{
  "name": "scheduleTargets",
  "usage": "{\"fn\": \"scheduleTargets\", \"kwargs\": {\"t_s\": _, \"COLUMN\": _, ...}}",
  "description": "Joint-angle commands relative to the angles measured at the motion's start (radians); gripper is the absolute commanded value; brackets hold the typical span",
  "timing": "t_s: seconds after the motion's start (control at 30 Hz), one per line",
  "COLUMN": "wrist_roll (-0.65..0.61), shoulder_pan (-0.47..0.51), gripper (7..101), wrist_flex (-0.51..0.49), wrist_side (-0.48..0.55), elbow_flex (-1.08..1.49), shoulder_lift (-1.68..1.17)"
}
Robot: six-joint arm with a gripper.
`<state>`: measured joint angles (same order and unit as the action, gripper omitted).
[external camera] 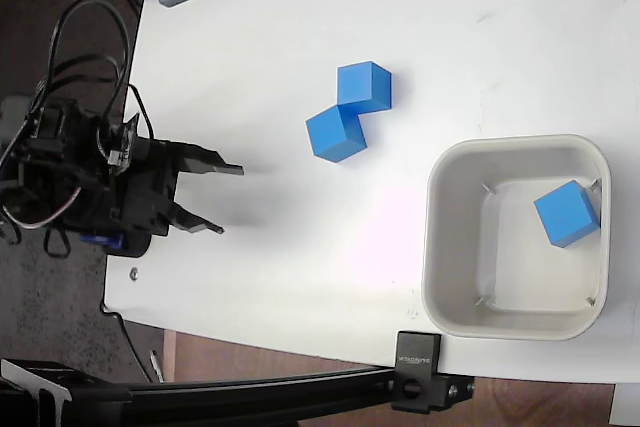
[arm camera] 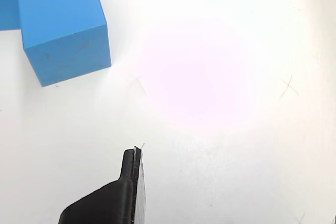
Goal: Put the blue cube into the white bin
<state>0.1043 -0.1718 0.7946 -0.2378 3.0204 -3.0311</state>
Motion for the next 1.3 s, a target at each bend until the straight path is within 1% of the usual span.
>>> {"fn": "scheduleTargets", "kwargs": {"t_s": 0.03, "wrist_roll": 0.000, "shoulder_pan": 0.006, "gripper": 100.3, "wrist_flex": -0.021, "wrist_side": 0.005, "elbow_flex": -0.026, "shoulder_lift": -0.023}}
{"fn": "scheduleTargets", "kwargs": {"t_s": 0.3, "wrist_roll": 0.002, "shoulder_pan": 0.006, "gripper": 100.3, "wrist_flex": -0.021, "wrist_side": 0.006, "elbow_flex": -0.026, "shoulder_lift": -0.023}}
{"fn": "scheduleTargets", "kwargs": {"t_s": 0.67, "wrist_roll": -0.040, "shoulder_pan": 0.011, "gripper": 100.3, "wrist_flex": -0.021, "wrist_side": 0.072, "elbow_flex": -0.026, "shoulder_lift": -0.023}}
{"fn": "scheduleTargets", "kwargs": {"t_s": 0.93, "wrist_roll": -0.037, "shoulder_pan": 0.014, "gripper": 100.3, "wrist_flex": -0.023, "wrist_side": 0.060, "elbow_flex": -0.026, "shoulder_lift": -0.023}}
{"fn": "scheduleTargets", "kwargs": {"t_s": 1.17, "wrist_roll": -0.015, "shoulder_pan": 0.009, "gripper": 87.4, "wrist_flex": -0.018, "wrist_side": 0.017, "elbow_flex": -0.046, "shoulder_lift": -0.023}}
{"fn": "scheduleTargets", "kwargs": {"t_s": 1.2, "wrist_roll": -0.014, "shoulder_pan": 0.014, "gripper": 85.2, "wrist_flex": -0.015, "wrist_side": 0.026, "elbow_flex": -0.060, "shoulder_lift": -0.023}}
{"fn": "scheduleTargets", "kwargs": {"t_s": 1.3, "wrist_roll": -0.048, "shoulder_pan": 0.072, "gripper": 86.8, "wrist_flex": -0.002, "wrist_side": 0.092, "elbow_flex": -0.112, "shoulder_lift": -0.003}}
